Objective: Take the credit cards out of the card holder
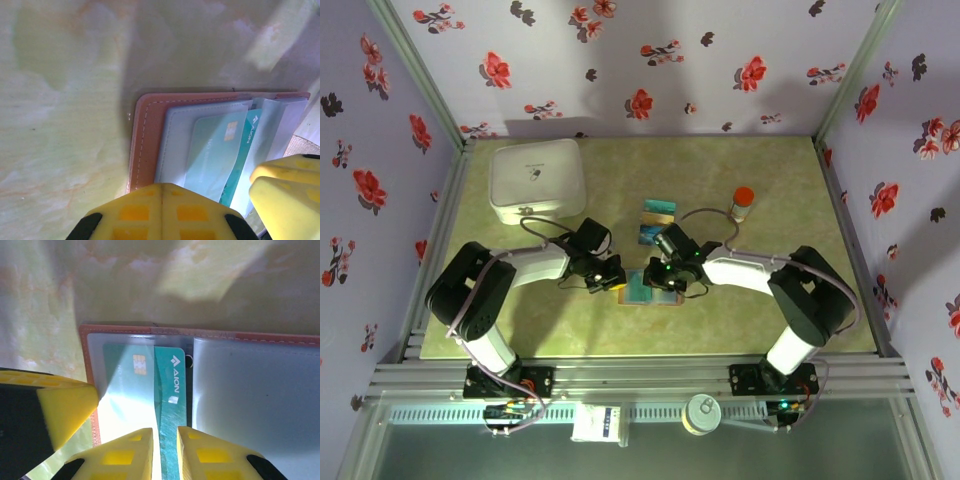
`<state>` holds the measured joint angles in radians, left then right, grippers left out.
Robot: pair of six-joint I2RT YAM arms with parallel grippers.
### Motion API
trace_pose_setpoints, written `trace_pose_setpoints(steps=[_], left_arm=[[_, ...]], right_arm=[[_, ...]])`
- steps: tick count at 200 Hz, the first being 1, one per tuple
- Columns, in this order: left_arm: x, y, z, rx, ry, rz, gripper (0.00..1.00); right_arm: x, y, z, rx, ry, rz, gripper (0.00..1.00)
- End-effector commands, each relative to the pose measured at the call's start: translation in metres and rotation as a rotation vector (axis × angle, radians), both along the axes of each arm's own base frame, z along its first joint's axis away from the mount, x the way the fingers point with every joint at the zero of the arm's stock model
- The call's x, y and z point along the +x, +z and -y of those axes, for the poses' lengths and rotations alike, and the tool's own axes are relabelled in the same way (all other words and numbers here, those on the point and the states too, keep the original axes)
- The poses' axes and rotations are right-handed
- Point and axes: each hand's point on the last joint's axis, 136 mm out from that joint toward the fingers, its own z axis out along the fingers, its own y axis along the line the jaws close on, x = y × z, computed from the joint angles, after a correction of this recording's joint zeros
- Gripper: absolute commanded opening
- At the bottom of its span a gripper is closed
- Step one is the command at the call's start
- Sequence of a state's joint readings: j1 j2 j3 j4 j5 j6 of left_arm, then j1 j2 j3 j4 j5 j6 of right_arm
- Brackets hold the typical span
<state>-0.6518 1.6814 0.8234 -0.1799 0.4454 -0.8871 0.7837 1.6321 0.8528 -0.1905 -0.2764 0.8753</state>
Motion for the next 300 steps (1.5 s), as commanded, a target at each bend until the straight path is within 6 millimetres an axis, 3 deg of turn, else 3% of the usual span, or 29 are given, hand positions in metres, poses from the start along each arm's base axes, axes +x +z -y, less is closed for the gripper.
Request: trace_pose_setpoints(steps=[1,32,98,215,300], left_arm=[[-0.006,-0.005,-0.006,0.028,-0.010,-0.009,0.01],[0.001,0.017,0.000,-0.001,-0.018,0.030,0.02],[0.000,0.023,0.021,-0.054,-0.042,0.020,0.02],[-0.009,-0.006,0.014,0.027,-0.058,-0.023,0.01],[-0.011,-0.014,0.004,0.085,-0.061,-0.025,0.01]], right_arm=[[-0.004,0.004,0.007,-0.023,-0.005,0.012,0.22],[-0.004,0.009,0.007,-0.012,-0.006,0.024,0.22],[-0.004,0.001,0.008,-0.012,-0.020,0.013,0.25],[-0.004,-0.018,0.002,-0.009,-0.009,-0.033,0.26],[-0.001,-0.006,-0.009,0.075,-0.002,-0.023,0.23]])
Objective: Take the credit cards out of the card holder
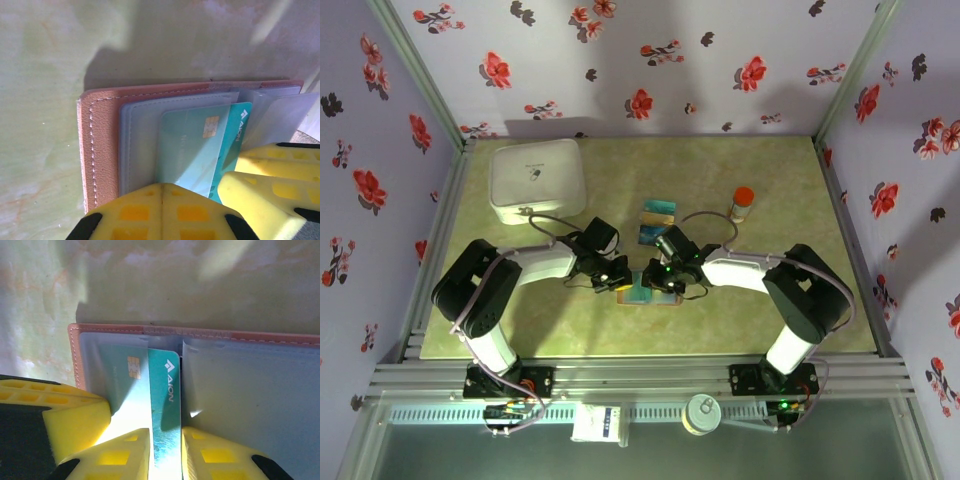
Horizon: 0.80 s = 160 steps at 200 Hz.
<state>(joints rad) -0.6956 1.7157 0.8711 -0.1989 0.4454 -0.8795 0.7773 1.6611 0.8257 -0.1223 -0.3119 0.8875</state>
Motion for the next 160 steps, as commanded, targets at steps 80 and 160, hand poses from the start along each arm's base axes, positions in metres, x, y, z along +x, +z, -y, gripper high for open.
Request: trace_pose_setpoints(steps=[80,160], left_arm=[[-0.007,-0.015,-0.012,0.082,-0.009,-0.024,0.01],[-0.007,-0.014,-0.014,0.083,-0.007,-0.018,0.01]], right_arm=[[0.003,0.008,-0.002,0.105,-0.043,0.000,0.15],[0.000,0.004,0.017,0.110,-0.085,0.007,0.06]])
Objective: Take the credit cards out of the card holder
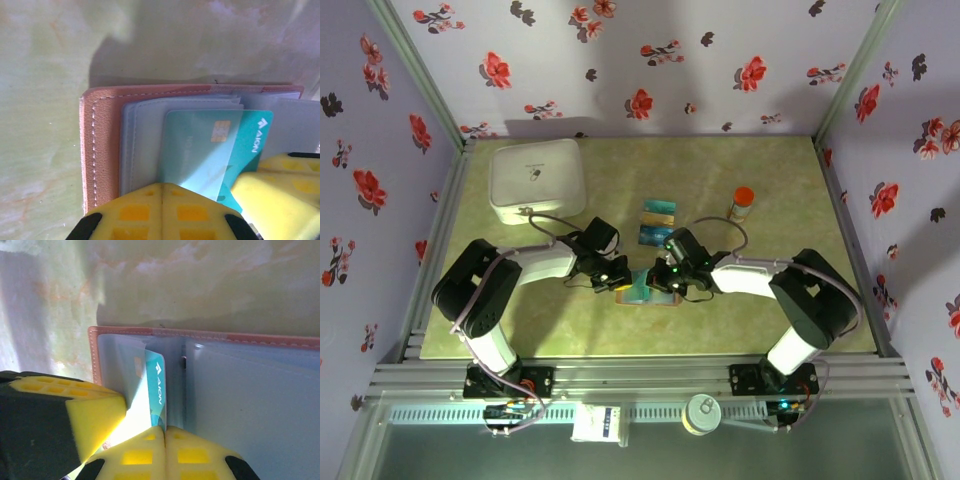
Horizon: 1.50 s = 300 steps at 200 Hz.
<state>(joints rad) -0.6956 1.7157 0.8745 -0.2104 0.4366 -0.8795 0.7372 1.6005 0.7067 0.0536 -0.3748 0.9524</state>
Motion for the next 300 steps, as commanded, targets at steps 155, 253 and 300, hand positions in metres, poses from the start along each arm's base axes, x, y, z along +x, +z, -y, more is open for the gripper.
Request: trace_pose_setpoints(steps=[155,253,300], left_arm=[[-0.009,-0.012,-0.012,0.060,-0.001,-0.013,0.01],[-0.010,-0.015,-0.012,0.055,-0.002,-0.018,0.01],[-0.010,-0.016,-0.011,0.054,-0.003,-0.018,0.01]], right_arm=[[-0.006,0.015,0.035,-0.175,-0.043,0.028,0.07],[-0.005,0.011,0.026,-0.185,-0.032,0.020,0.11],[-0.004,0.012,0.022,-0.171,-0.025,0.019,0.13]])
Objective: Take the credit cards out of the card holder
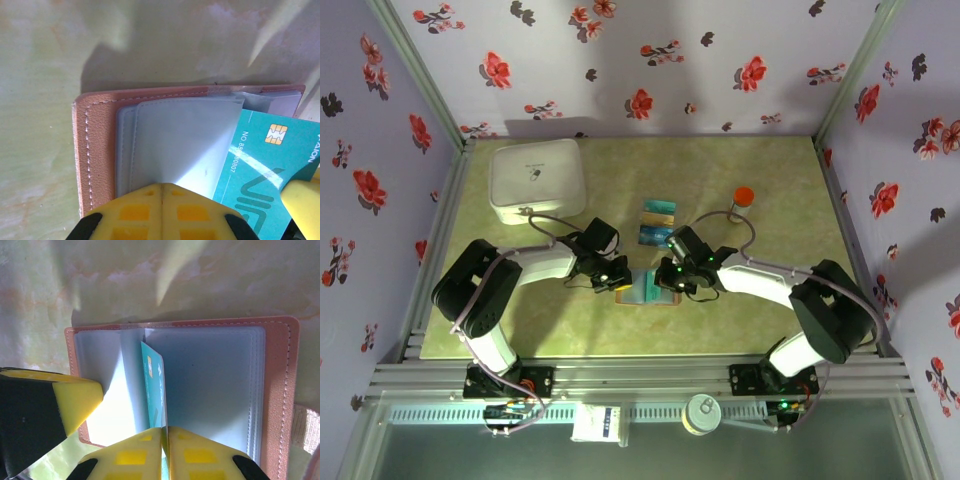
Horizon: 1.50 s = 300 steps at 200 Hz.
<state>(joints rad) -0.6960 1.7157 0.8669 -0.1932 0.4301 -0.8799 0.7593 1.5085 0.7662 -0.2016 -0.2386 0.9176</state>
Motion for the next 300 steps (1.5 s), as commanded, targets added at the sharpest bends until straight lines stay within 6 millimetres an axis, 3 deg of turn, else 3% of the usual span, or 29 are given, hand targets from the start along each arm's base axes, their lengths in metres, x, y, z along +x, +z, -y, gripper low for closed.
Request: trace_pose_setpoints(steps=[1,44,111,172,243,300], left_arm=[[-0.011,-0.015,-0.011,0.056,-0.005,-0.029,0.01],[-0.010,-0.011,-0.010,0.048,-0.007,-0.021,0.01],[-0.007,-0.003,-0.008,0.032,-0.007,-0.004,0.03],[-0.004,0.007,-0.005,0.015,-0.006,0.016,0.06],[-0.005,0.014,-0.012,0.031,-0.008,0.031,0.07],[-0.005,0.023,-0.020,0.036,0.011,0.049,0.10]], right_arm=[[0.002,0.000,-0.003,-0.012,0.001,-0.003,0.12],[0.002,0.006,0.000,-0.020,0.005,0.018,0.08],[0.007,0.036,0.013,-0.096,0.085,0.127,0.06],[0.019,0.055,0.022,-0.317,0.483,0.320,0.06],[0.033,0.076,0.027,-0.491,1.164,0.510,0.03],[0.082,0.099,0.023,-0.431,1.263,0.545,0.02]])
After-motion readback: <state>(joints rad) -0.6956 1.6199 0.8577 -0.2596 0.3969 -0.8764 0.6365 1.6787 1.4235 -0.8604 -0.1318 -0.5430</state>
